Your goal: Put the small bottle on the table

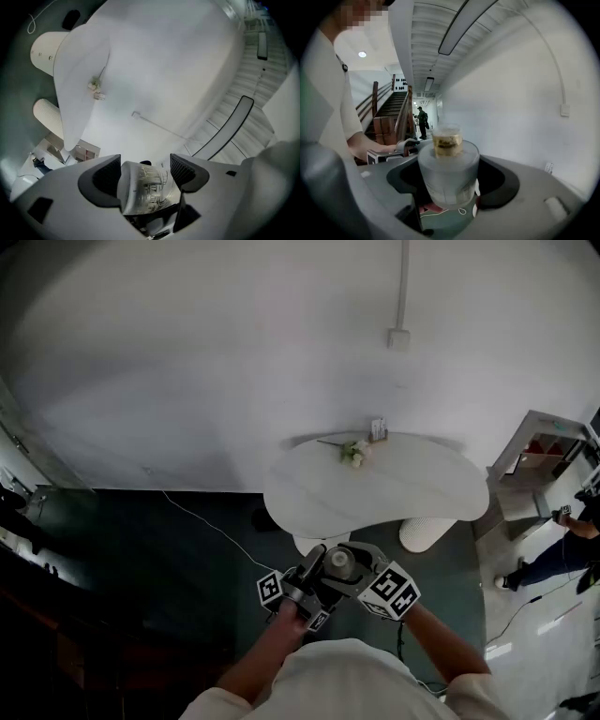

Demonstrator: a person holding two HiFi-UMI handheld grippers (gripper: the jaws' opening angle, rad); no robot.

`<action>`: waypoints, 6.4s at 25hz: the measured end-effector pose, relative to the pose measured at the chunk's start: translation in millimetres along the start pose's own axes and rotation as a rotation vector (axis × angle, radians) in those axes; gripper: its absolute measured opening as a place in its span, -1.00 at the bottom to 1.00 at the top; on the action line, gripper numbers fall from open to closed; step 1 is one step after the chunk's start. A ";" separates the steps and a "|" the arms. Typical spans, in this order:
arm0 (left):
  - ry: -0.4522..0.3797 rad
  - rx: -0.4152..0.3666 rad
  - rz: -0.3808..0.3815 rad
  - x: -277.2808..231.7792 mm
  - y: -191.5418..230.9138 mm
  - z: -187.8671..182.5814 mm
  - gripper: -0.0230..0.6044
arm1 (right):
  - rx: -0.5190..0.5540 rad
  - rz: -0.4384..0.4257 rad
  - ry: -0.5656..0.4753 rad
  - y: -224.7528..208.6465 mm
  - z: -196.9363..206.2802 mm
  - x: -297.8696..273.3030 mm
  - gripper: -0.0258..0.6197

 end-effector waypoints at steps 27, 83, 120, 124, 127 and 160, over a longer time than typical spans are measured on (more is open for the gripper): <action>0.009 0.060 -0.027 32.4 -38.9 -28.0 0.08 | -0.051 0.049 0.000 30.9 -2.2 -50.7 0.16; -0.533 0.147 -0.889 115.6 180.2 -149.4 0.08 | -0.041 -0.250 0.104 -225.3 29.9 -106.3 0.16; -0.535 0.311 -1.041 251.1 201.0 -381.8 0.08 | -0.275 -0.169 0.220 -356.4 46.3 -353.0 0.15; -0.560 0.336 -1.058 272.2 200.2 -397.9 0.08 | -0.319 -0.152 0.230 -369.3 55.2 -378.7 0.15; -0.571 0.351 -1.077 288.4 200.0 -406.5 0.08 | -0.342 -0.144 0.238 -373.5 64.1 -395.9 0.15; -0.739 0.309 -1.148 367.3 209.9 -429.8 0.08 | -0.289 0.000 0.400 -452.4 189.1 -521.4 0.15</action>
Point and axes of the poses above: the fingertips, and each gripper's own axes: x backward along the fingers, y to its left, z out of its underside, the point moved 8 cm from there along x, backward along the fingers, and after that the axes turned 4 degrees about y, right-handed, at the moved point
